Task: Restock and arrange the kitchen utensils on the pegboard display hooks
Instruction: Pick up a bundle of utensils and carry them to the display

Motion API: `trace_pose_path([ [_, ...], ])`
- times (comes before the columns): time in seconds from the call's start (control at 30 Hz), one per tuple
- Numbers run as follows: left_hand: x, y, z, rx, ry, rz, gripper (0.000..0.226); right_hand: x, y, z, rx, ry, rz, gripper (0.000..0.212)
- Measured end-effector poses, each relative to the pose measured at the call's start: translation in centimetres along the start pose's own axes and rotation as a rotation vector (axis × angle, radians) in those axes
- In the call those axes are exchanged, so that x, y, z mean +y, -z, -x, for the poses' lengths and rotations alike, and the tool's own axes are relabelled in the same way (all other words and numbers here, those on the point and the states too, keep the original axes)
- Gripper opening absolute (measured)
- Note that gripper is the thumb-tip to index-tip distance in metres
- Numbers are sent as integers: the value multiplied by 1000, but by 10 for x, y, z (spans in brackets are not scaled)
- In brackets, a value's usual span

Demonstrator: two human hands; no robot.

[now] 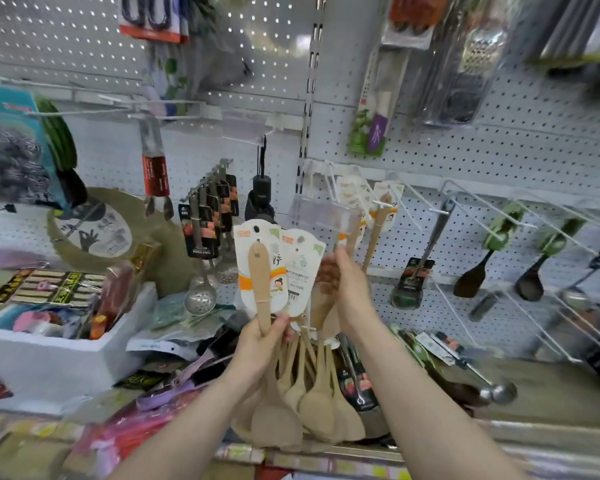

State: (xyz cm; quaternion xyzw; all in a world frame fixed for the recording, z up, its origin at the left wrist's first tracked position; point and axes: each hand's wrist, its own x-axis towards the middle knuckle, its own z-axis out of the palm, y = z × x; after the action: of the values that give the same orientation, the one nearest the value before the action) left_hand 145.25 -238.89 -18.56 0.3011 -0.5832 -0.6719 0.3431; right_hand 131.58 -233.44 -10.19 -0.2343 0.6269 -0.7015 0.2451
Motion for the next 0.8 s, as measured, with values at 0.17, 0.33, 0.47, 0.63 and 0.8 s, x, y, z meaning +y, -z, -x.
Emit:
trace_pose_path([
  [0.17,-2,-10,19,-53,-1,1,17,-11,-3,36,-115,90,-19,60],
  [0.33,-7,-19,32,-126,-5,-54,19,-14,9,56,-94,149,-28,18],
  [0.47,-5,-28,33,-142,-5,-128,14,-20,23,55,-9,134,-72,10],
  [0.63,6,-23,19,-130,-71,-213,14,-44,47,29,133,94,-129,15],
  [0.8,8,-16,12,-121,-184,-347,21,-54,59,-2,191,69,-66,15],
])
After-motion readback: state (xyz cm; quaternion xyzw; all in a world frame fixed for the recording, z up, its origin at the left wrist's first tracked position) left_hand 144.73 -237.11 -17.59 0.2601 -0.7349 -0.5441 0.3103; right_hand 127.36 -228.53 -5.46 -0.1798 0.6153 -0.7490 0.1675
